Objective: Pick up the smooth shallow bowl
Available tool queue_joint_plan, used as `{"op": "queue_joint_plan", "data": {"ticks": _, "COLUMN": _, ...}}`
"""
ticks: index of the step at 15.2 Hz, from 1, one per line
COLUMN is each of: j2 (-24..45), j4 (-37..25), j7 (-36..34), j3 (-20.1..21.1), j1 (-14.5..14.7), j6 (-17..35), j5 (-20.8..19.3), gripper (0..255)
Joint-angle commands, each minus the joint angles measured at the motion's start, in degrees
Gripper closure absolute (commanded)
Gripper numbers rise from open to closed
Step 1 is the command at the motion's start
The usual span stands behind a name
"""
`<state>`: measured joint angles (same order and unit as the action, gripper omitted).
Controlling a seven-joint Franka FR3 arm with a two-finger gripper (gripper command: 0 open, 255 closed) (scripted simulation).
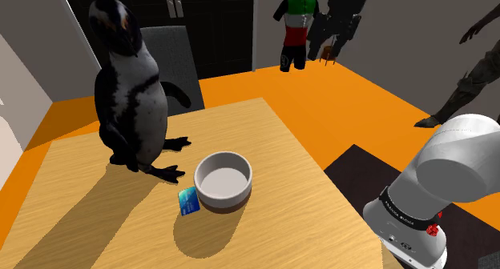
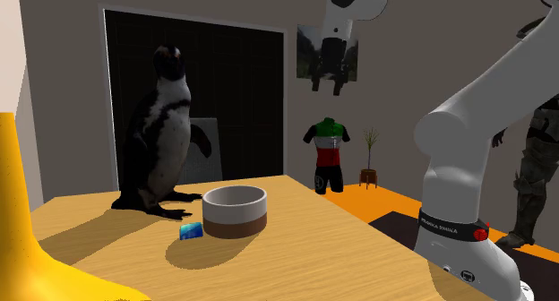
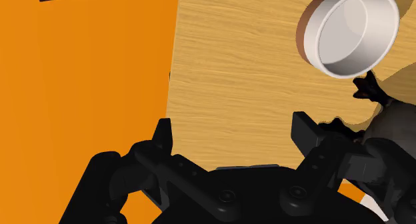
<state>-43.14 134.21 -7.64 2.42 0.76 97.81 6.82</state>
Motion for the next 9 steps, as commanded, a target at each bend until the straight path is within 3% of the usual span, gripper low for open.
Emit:
{"op": "queue_joint_plan", "data": {"ticks": 1, "j2": 0.0, "j4": 0.0, "j7": 0.0, "j3": 0.0, "j1": 0.0, "j6": 0.0, "j5": 0.0, "gripper": 0}}
{"op": "queue_joint_plan", "data": {"ticks": 9, "j2": 3.1, "j4": 8.6, "j7": -7.6, "j3": 8.9, "j1": 2.6, "j6": 12.4, "j5": 3.4, "gripper": 0}}
